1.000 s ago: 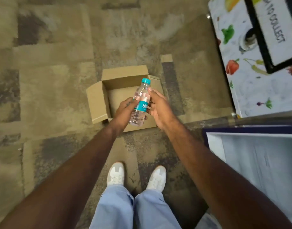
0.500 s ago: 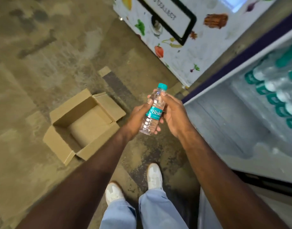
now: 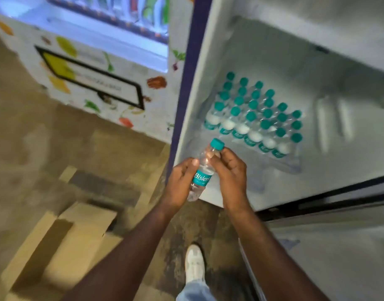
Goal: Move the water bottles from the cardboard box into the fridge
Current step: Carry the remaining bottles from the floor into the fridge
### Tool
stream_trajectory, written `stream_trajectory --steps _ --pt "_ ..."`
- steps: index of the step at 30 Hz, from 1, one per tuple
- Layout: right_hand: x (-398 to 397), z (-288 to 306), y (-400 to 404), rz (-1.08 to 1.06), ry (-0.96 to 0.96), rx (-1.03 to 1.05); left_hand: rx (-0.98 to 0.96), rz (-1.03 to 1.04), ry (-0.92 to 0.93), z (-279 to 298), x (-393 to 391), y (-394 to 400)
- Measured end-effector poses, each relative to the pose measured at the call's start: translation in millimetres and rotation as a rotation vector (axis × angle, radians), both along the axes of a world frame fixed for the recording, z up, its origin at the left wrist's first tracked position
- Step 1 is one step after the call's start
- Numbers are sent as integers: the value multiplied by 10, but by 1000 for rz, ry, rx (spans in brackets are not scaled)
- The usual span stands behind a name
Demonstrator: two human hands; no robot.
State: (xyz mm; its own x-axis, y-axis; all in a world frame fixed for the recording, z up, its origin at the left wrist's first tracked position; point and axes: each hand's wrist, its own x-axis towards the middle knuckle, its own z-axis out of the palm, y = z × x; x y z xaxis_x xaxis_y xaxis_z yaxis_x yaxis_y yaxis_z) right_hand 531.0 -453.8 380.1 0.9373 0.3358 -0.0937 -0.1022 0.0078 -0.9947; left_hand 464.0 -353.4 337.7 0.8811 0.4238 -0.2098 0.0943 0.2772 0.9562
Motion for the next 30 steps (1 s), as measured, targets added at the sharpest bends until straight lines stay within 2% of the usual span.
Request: stream_trajectory --steps 4,9,12,16,20,22,25,27,30 --pt "292 227 -285 -168 -140 -53 30 -64 -74 230 474 -302" --pt "795 407 -631 -443 -144 -151 88 -192 -120 453 1080 -680" --pt "1138 405 -761 -548 -218 -195 122 -243 -159 488 1458 -816" --pt "1622 396 -845 -702 -256 -278 205 -346 -122 586 1975 -899" --pt "2062 428 -877 -800 -386 -192 277 -504 -146 486 2523 -928" --pt "2248 395 -911 -835 -449 -174 452 -513 -170 389 2717 -922" --pt "2456 341 -923 -882 -524 -205 941 -458 -193 308 2914 -762" --pt "2590 314 -909 -892 -564 -231 1228 -482 -131 214 2968 -603" --pt "2824 268 -883 -920 -607 -232 1446 -616 26 83 3037 -436"
